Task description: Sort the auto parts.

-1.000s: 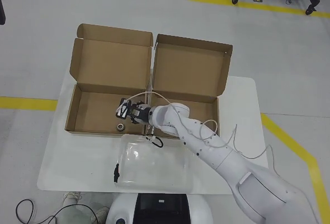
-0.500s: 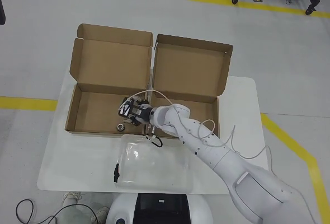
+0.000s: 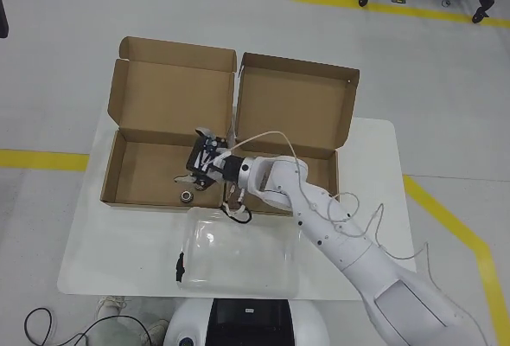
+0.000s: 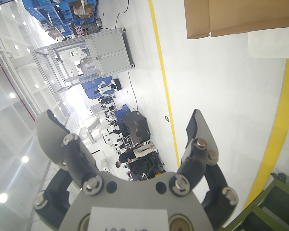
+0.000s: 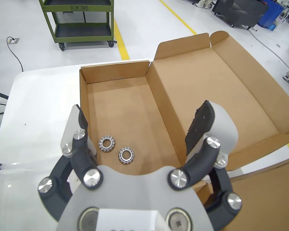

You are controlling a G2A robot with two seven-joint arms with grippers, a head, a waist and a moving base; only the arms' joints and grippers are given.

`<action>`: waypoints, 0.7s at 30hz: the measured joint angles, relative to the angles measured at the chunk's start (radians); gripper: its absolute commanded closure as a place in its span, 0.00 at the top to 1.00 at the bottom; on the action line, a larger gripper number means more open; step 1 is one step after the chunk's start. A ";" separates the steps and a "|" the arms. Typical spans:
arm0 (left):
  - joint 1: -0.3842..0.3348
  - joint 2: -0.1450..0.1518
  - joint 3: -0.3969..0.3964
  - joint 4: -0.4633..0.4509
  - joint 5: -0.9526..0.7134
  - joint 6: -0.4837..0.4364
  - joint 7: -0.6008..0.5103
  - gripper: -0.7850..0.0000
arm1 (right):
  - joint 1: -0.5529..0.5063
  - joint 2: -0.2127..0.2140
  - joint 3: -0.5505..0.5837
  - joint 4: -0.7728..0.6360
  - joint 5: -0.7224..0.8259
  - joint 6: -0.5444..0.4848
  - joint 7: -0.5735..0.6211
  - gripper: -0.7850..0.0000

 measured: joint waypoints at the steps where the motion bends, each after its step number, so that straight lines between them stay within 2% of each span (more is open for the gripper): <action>1: 0.000 0.000 0.000 0.000 0.000 0.000 0.000 1.00 | -0.019 0.009 0.020 -0.027 -0.005 -0.007 0.005 1.00; 10: 0.000 0.000 0.000 0.000 0.000 0.000 0.000 1.00 | -0.183 0.073 0.164 -0.236 -0.061 -0.023 0.060 1.00; 21: 0.000 0.000 0.000 0.000 0.000 0.000 0.000 1.00 | -0.359 0.116 0.266 -0.420 -0.095 -0.006 0.067 1.00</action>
